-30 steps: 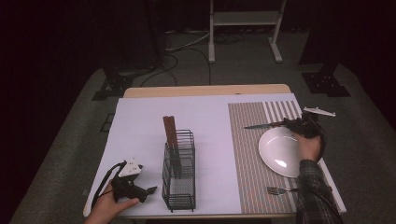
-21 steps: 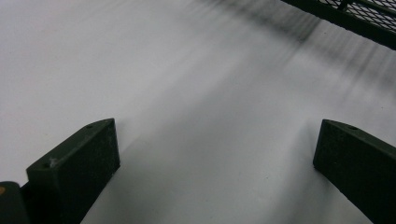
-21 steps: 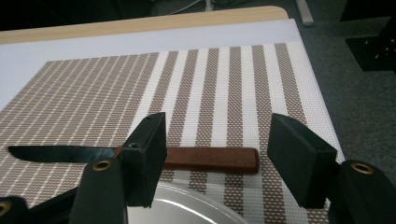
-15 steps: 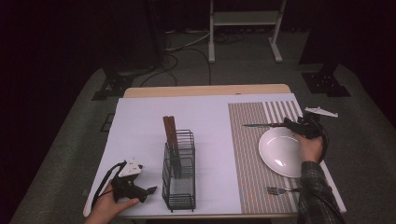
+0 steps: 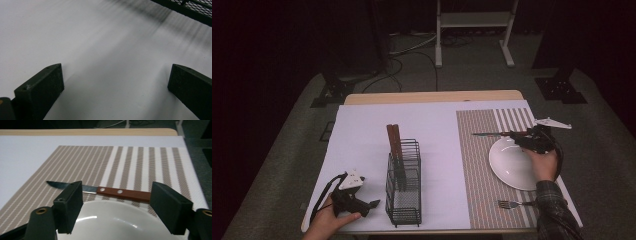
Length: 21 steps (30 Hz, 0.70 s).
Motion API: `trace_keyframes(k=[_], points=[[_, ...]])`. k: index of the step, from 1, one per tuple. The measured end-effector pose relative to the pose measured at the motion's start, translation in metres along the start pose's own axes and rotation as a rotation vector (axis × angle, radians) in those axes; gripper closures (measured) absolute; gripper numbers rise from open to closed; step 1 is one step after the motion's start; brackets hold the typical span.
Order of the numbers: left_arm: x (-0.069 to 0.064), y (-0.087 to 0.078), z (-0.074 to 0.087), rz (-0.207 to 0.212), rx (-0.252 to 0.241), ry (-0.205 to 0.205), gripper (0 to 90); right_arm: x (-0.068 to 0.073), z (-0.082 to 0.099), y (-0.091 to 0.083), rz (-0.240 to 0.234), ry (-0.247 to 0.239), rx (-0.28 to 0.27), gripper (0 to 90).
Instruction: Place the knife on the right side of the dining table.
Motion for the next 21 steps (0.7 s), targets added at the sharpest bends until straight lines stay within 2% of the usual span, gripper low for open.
trace_keyframes(k=[7,11,14,15,19,21], points=[[0.0,0.0,0.0,0.001,0.003,0.0,0.0,0.017,0.005,-0.008,-0.042,-0.044,-0.003,16.7],[0.0,0.0,0.0,0.001,0.003,0.0,0.0,0.035,0.011,-0.014,-0.066,-0.092,0.007,12.9],[0.0,0.0,0.0,0.0,0.003,0.0,0.0,0.042,0.014,-0.016,-0.078,-0.115,0.01,12.8],[0.0,0.0,0.0,0.001,0.003,0.0,0.0,0.051,0.018,-0.019,-0.093,-0.136,0.013,12.6],[0.0,0.0,0.0,0.001,0.003,0.0,0.0,0.062,0.022,-0.022,-0.114,-0.164,0.015,12.4],[0.0,0.0,0.0,0.001,0.003,0.0,0.0,0.072,0.025,-0.024,-0.136,-0.186,0.017,11.8]])
Point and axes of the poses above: each handheld gripper's, and its own axes: y roughly forward along the jaws, z roughly out of its underside, x roughly to its left, the point moved 6 cm from there along y, roughly forward along the jaws, and after that the axes turned 13 degrees about x, right-handed, at the moved point
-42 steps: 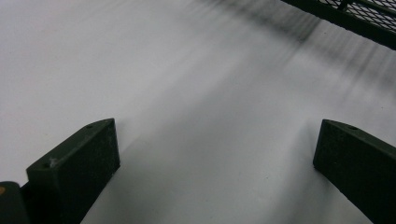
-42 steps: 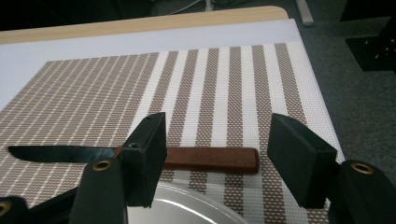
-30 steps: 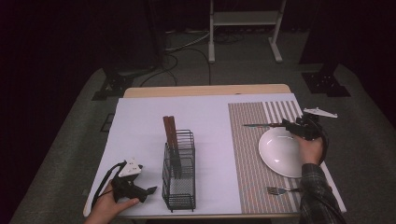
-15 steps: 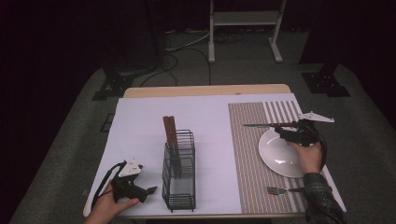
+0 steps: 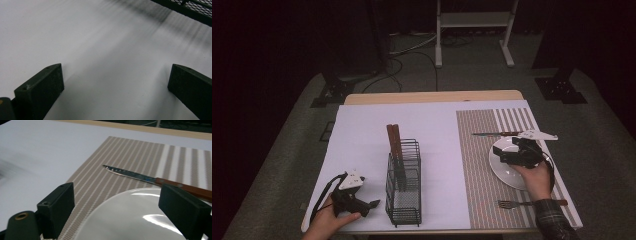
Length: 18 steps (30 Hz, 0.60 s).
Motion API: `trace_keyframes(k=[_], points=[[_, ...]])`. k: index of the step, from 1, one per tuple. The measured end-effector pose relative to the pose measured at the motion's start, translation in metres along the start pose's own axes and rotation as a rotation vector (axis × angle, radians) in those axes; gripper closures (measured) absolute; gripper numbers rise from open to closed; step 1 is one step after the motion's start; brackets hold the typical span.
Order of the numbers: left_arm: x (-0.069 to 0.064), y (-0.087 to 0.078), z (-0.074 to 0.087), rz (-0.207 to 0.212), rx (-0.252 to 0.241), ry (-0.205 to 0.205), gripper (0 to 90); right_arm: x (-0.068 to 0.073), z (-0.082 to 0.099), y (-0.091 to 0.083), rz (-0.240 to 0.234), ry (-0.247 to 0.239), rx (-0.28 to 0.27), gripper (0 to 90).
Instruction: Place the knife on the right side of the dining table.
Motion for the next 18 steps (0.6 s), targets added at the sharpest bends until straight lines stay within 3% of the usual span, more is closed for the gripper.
trace_keyframes(k=[3,4,7,9,12,13,17,18], points=[[0.0,0.0,0.0,-0.001,0.0,0.002,0.0,0.02,0.003,0.002,-0.036,-0.05,0.01,10.6],[0.0,0.0,0.0,-0.001,0.0,0.002,0.0,0.02,0.003,0.002,-0.036,-0.05,0.01,10.6],[0.0,0.0,0.0,-0.001,0.0,0.002,0.0,0.043,0.005,0.007,-0.076,-0.098,0.023,9.9],[0.0,0.0,0.0,-0.001,0.0,0.002,0.0,0.049,0.005,0.009,-0.088,-0.116,0.026,9.9],[0.0,0.0,0.0,-0.001,0.0,0.002,0.0,0.072,0.007,0.015,-0.136,-0.166,0.043,9.9],[0.0,0.0,0.0,-0.001,0.0,0.002,0.0,0.089,0.009,0.018,-0.17,-0.201,0.057,9.9],[0.0,0.0,0.0,-0.001,0.0,0.002,0.0,0.112,0.012,0.023,-0.213,-0.244,0.076,9.9],[0.0,0.0,0.0,-0.001,0.0,0.002,0.0,0.128,0.015,0.026,-0.237,-0.281,0.093,9.9]])
Point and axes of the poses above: each handheld gripper's, and its own axes: y roughly forward along the jaws, z roughly out of its underside, x roughly to its left, the point moved 6 cm from there along y, roughly forward along the jaws, and after that the axes turned 13 degrees about x, right-handed, at the moved point
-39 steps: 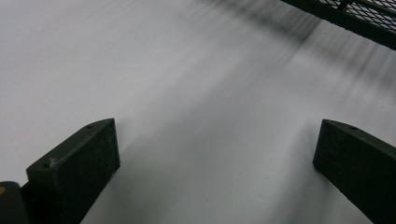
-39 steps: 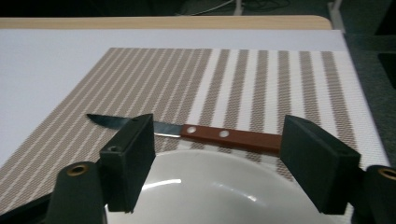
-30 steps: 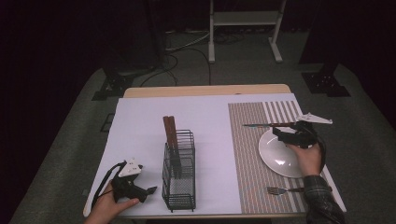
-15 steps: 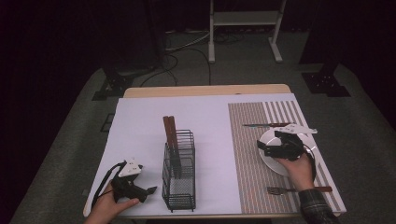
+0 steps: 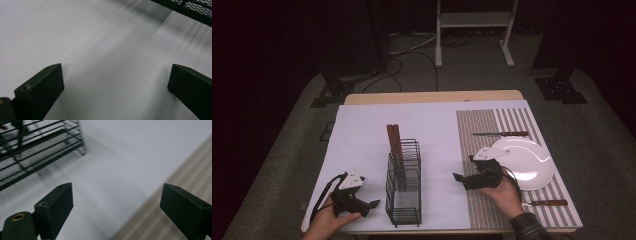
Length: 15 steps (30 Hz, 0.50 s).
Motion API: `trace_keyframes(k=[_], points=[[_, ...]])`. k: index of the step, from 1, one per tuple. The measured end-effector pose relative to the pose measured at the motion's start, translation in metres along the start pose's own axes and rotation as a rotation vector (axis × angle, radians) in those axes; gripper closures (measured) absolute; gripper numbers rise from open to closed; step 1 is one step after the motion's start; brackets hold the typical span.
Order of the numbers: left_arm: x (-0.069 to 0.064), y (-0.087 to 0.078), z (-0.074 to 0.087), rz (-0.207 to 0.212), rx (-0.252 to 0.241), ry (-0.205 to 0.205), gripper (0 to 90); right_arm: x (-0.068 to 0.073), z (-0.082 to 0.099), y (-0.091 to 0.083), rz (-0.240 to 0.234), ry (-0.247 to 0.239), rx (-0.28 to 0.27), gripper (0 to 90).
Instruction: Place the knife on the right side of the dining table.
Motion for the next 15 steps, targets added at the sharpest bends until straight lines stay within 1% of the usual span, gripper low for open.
trace_keyframes(k=[1,2,4,5,6,7,8,9,10,11,12,13,15], points=[[0.0,0.0,0.0,0.0,0.0,0.0,0.0,0.0,0.0,0.0,0.0,0.0,0.0,9.9],[0.0,0.0,0.0,0.0,0.0,0.0,0.0,0.014,-0.001,0.008,-0.033,-0.029,0.015,9.9],[0.0,0.0,0.0,0.0,0.0,0.0,0.0,0.029,0.0,0.015,-0.067,-0.059,0.035,9.9],[0.0,0.0,0.0,0.0,0.0,0.001,0.0,0.029,0.0,0.015,-0.067,-0.059,0.035,9.9],[0.0,0.0,0.0,0.0,0.0,0.0,0.0,0.036,0.0,0.019,-0.081,-0.075,0.044,9.9],[0.0,0.0,0.0,0.0,0.0,0.0,0.0,0.05,0.002,0.027,-0.102,-0.116,0.071,9.9],[0.0,0.0,0.0,0.0,0.0,0.0,0.0,0.05,0.002,0.027,-0.102,-0.116,0.071,9.9],[0.0,0.0,0.0,0.0,0.0,0.0,0.0,0.062,0.003,0.033,-0.112,-0.157,0.089,9.5],[0.0,0.0,0.0,0.0,0.0,0.0,0.0,0.062,0.003,0.033,-0.112,-0.157,0.089,9.5],[0.0,0.0,0.0,-0.001,0.0,0.0,0.0,0.065,0.004,0.036,-0.112,-0.172,0.094,9.5],[0.0,0.0,0.0,-0.001,0.0,0.0,0.0,0.073,0.004,0.04,-0.12,-0.199,0.106,9.3],[0.0,0.0,0.0,0.0,0.0,0.0,0.0,0.073,0.004,0.04,-0.12,-0.199,0.106,9.3],[0.0,0.0,0.0,-0.003,-0.001,0.002,0.0,0.079,0.006,0.045,-0.119,-0.219,0.12,9.3]])
Point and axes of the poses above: each handheld gripper's, and its own axes: y roughly forward along the jaws, z roughly out of its underside, x roughly to its left, the point moved 6 cm from there along y, roughly forward along the jaws, and after that the axes turned 13 degrees about x, right-handed, at the moved point
